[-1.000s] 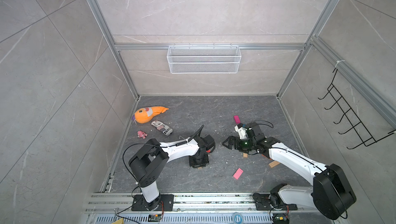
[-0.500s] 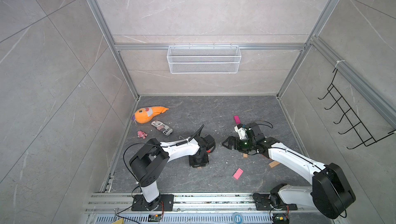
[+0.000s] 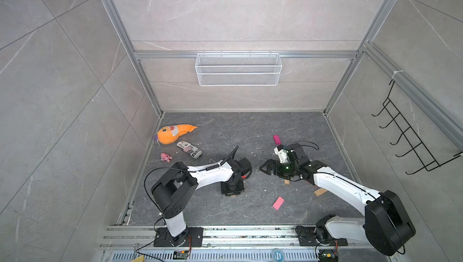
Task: Assemble the letter p with building blocks
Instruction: Assemble the building block at the center of the board.
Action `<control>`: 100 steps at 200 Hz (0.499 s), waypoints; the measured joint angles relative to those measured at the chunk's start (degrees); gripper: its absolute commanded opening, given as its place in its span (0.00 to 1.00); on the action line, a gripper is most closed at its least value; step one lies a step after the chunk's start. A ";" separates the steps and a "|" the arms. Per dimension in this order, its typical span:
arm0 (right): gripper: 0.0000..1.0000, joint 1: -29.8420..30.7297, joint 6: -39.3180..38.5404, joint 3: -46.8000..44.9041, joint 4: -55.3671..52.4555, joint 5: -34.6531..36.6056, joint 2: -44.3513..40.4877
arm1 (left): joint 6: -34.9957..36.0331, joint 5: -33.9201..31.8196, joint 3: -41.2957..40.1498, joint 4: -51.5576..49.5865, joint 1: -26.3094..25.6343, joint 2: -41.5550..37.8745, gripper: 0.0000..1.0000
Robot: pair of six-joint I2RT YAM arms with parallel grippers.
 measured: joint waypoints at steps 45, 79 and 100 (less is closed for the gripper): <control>1.00 0.00 0.26 -0.02 0.02 -0.17 0.00 | 0.24 -0.48 0.00 -0.02 0.00 0.00 0.32; 1.00 0.00 0.26 -0.22 0.28 -0.20 0.00 | 0.26 -1.22 0.00 -0.02 0.00 0.09 0.34; 1.00 0.00 0.26 -0.26 0.46 -0.17 0.00 | 0.33 -1.33 0.00 -0.04 0.00 0.33 0.35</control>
